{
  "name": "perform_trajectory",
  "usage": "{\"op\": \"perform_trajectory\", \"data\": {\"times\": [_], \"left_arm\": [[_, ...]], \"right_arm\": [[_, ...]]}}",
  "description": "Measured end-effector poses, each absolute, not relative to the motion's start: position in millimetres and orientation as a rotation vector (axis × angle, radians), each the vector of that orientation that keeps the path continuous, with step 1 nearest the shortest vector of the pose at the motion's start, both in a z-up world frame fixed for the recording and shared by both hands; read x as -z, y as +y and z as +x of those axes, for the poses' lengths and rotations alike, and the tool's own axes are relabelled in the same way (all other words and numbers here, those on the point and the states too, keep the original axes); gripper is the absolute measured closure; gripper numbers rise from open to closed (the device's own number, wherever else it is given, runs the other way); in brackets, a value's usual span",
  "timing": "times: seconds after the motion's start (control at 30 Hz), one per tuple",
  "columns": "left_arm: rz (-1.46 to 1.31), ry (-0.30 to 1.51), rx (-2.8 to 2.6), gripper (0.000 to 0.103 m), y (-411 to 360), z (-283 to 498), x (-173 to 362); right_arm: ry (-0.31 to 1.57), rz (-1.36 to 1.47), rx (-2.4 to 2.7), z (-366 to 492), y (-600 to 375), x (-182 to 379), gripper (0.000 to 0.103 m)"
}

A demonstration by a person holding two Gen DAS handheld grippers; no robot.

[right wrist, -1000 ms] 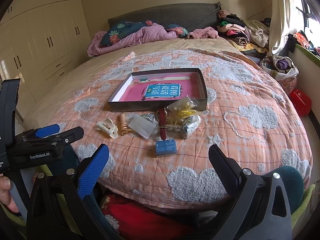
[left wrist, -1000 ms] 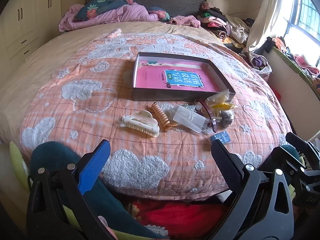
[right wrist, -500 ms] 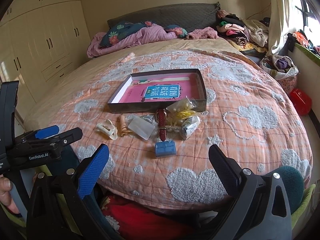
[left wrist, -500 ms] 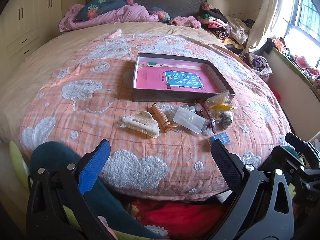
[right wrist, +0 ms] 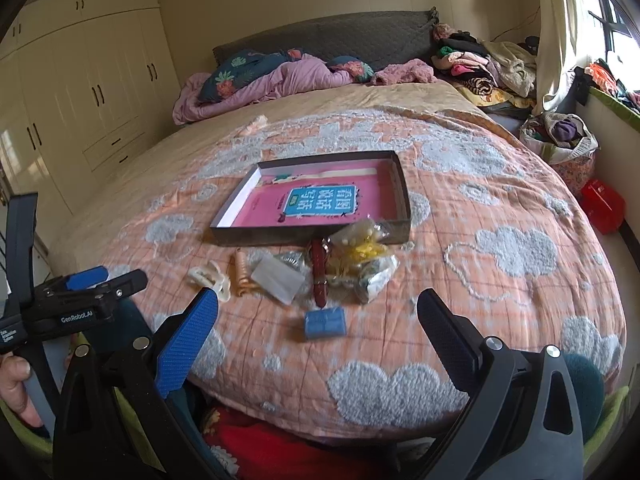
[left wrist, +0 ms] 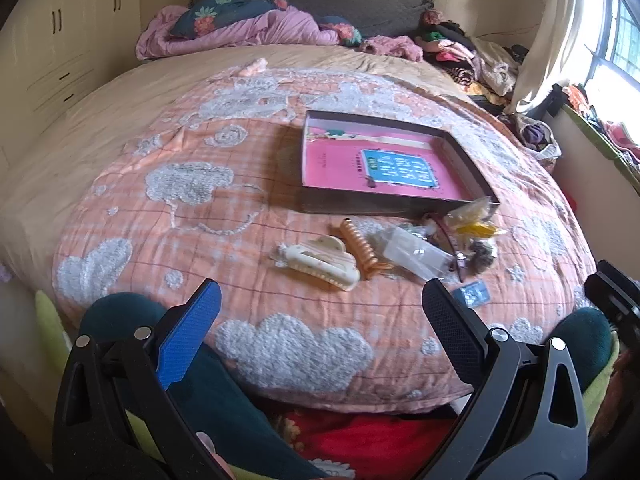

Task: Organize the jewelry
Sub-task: 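Reach the left tool to the cream claw clip while the right tool reaches the yellow ring bag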

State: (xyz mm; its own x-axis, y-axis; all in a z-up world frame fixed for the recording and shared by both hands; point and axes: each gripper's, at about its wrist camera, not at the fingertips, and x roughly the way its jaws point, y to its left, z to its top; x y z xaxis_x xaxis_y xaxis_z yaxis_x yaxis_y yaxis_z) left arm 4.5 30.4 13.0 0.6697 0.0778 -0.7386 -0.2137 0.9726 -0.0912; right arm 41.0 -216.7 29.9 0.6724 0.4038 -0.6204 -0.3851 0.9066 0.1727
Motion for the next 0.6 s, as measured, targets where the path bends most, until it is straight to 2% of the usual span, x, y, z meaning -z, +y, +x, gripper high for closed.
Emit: {"op": "perform_trajectory", "data": {"times": [0.37,0.6], "left_arm": [[-0.187,0.876,-0.182,0.009,66,22,7],[-0.153,0.916,-0.114,0.009,59,47,28]], "right_arm": [[0.76,0.022,-0.449,84,-214,-16,0.004],[0.79,0.013,-0.459,109,-211,-7,0.004]]}}
